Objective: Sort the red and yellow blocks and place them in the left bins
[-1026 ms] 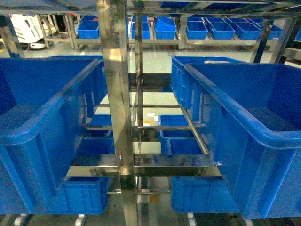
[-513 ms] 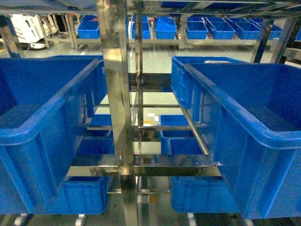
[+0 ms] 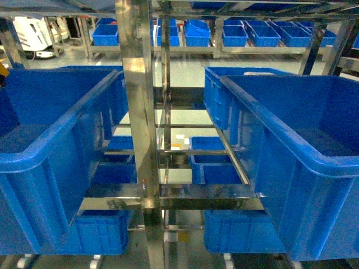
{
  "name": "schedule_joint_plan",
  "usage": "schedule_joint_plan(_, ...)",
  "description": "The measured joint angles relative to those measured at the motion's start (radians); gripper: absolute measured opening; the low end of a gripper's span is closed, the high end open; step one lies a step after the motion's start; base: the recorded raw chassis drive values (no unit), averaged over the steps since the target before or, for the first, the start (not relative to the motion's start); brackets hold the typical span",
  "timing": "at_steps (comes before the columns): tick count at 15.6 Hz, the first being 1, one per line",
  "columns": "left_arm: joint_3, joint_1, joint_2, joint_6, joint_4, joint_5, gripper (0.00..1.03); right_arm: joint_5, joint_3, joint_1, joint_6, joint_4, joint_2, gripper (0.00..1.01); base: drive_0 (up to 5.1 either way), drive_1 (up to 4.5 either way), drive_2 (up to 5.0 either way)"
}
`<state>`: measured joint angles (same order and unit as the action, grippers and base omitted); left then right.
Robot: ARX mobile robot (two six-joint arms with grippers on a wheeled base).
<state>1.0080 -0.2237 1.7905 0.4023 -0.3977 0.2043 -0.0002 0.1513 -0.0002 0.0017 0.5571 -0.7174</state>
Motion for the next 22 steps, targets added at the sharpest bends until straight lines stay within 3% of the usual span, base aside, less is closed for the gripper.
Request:
schedule_joint_plan(4,0.281,-0.049,0.267,0.1,0.04,-0.039,0.27,0.0,0.0,0.0,0.0,-0.001,0.0,0.98,0.0,0.0,0.0)
schedule_joint_plan(6,0.379,-0.076,0.352,0.125,0.094,-0.055,0.27,0.0,0.0,0.0,0.0,0.0,0.0,0.98,0.0,0.0,0.0)
schedule_joint_plan(9,0.356,-0.072,0.429,0.177,0.127,-0.055,0.27,0.0,0.0,0.0,0.0,0.0,0.0,0.98,0.0,0.0,0.0)
schedule_joint_plan(11,0.32,-0.071,0.447,0.182,0.119,-0.054,0.27,0.0,0.0,0.0,0.0,0.0,0.0,0.98,0.0,0.0,0.0)
schedule_joint_plan(12,0.319,-0.071,0.447,0.178,0.12,-0.047,0.34,0.0,0.0,0.0,0.0,0.0,0.0,0.98,0.0,0.0,0.0)
schedule_joint_plan(14,0.326,-0.075,0.433,0.174,0.112,-0.009,0.58,0.0,0.0,0.0,0.0,0.0,0.0,0.98,0.0,0.0,0.0)
schedule_joint_plan(17,0.35,-0.083,0.332,0.134,0.222,0.09,0.94,0.0,0.0,0.0,0.0,0.0,0.0,0.98,0.0,0.0,0.0)
schedule_joint_plan(18,0.344,-0.082,0.284,0.13,0.232,0.115,0.99,0.0,0.0,0.0,0.0,-0.001,0.0,0.98,0.0,0.0,0.0)
schedule_joint_plan(22,0.097,-0.064,0.052,0.15,0.178,0.16,0.98,0.0,0.0,0.0,0.0,-0.001,0.0,0.98,0.0,0.0,0.0)
